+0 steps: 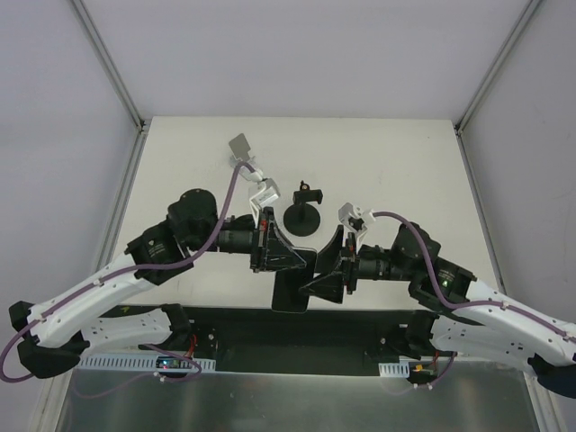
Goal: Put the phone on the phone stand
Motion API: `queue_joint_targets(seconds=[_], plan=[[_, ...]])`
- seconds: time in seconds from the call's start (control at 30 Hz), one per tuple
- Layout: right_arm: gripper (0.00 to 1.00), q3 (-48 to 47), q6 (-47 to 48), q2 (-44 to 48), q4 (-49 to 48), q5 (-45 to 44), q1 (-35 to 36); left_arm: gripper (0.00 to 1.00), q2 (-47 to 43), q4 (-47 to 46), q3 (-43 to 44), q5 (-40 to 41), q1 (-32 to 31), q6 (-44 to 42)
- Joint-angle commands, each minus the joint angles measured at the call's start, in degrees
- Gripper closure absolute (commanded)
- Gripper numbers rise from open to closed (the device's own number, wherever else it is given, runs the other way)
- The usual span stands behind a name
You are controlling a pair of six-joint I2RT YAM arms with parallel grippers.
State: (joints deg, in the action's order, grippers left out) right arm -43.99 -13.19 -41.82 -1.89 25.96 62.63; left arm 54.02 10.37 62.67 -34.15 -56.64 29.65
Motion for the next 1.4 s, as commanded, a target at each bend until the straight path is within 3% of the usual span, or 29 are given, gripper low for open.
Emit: queue_joint_targets(seconds=[0.0, 0.23, 0.33, 0.37, 0.4, 0.43, 0.47, 0.53, 0.67, 0.83, 0.9, 1.03, 1.1, 1.13, 1.17, 1.27, 1.3, 1.33, 1.37], plan=[[0.35, 2.41, -2.44, -0.36, -10.04, -2.13, 1.44, 1.00, -6.11, -12.27, -1.41, 6.63, -0.49, 6.46], [0.48, 3.65, -5.53, -3.70, -17.18, -2.32, 2.93, 1.00, -8.76, -19.68, -5.72, 8.66, -0.40, 9.72], [0.73, 2.77, -5.36, -4.40, -18.06, -1.35, 3.46, 1.00, -8.14, -18.47, -5.55, 8.22, -0.40, 10.08], [0.95, 2.59, -5.35, -4.41, -17.97, -1.17, 3.38, 1.00, -7.97, -17.33, -5.20, 7.61, -0.40, 9.82], [0.99, 2.68, -5.18, -4.15, -17.80, -1.52, 3.37, 0.91, -7.18, -16.01, -4.67, 7.00, -0.31, 8.86], [0.99, 2.77, -4.83, -3.45, -17.36, -1.78, 3.37, 0.69, -6.83, -14.34, -3.19, 5.95, -0.31, 8.15], [0.99, 2.94, -4.57, -2.92, -16.75, -1.79, 3.37, 0.59, -6.39, -11.80, -2.56, 4.55, -0.31, 7.62], [0.99, 2.77, -4.13, -1.95, -15.87, -1.70, 3.37, 0.55, -5.42, -9.24, -1.42, 3.48, -0.31, 6.13], [0.99, 2.24, -3.42, -1.07, -13.14, -1.35, 3.37, 0.81, -3.66, -8.97, -1.77, -2.83, -0.31, 5.42], [0.99, 1.36, -2.98, -0.63, -12.00, -0.03, 3.37, 0.91, -1.11, -8.35, -0.80, -8.47, -0.31, 3.31], [0.99, 0.75, -2.63, -0.89, -11.12, 1.20, 3.37, 0.91, -0.93, -8.00, -0.28, -9.09, -0.31, 2.35], [0.99, 0.40, -2.19, -0.98, -9.36, 0.86, 3.37, 1.00, -0.93, -5.73, 1.31, -8.49, -0.31, 0.94], [0.69, -1.00, -0.97, -0.89, -4.81, -1.24, 3.37, 1.00, -1.63, -3.09, 2.62, -4.55, -0.40, -0.64], [0.54, -1.62, 0.61, -0.37, -2.09, -7.17, 3.37, 1.00, -2.16, 2.75, 3.50, 0.44, -0.40, -1.43], [0.28, -2.32, 1.32, 0.16, 5.16, -11.67, 3.37, 1.00, -2.77, 5.68, 4.29, 13.02, -0.31, -2.05], [0.04, -4.00, 1.33, 2.27, 18.97, -35.48, 3.11, 1.00, -6.37, 15.87, 5.88, 32.96, -0.31, -0.47], [0.04, -4.26, 0.89, 2.53, 21.73, -40.32, 2.59, 1.00, -8.56, 16.52, 5.18, 40.32, -0.31, -0.38], [0.04, -5.31, 0.10, 2.28, 24.54, -47.85, 1.71, 1.00, -9.62, 17.13, 4.57, 43.00, -0.31, -0.21], [0.04, -6.36, -1.12, 1.66, 29.61, -49.75, -1.34, 1.00, -11.20, 18.53, 4.13, 45.64, -0.31, 0.23]])
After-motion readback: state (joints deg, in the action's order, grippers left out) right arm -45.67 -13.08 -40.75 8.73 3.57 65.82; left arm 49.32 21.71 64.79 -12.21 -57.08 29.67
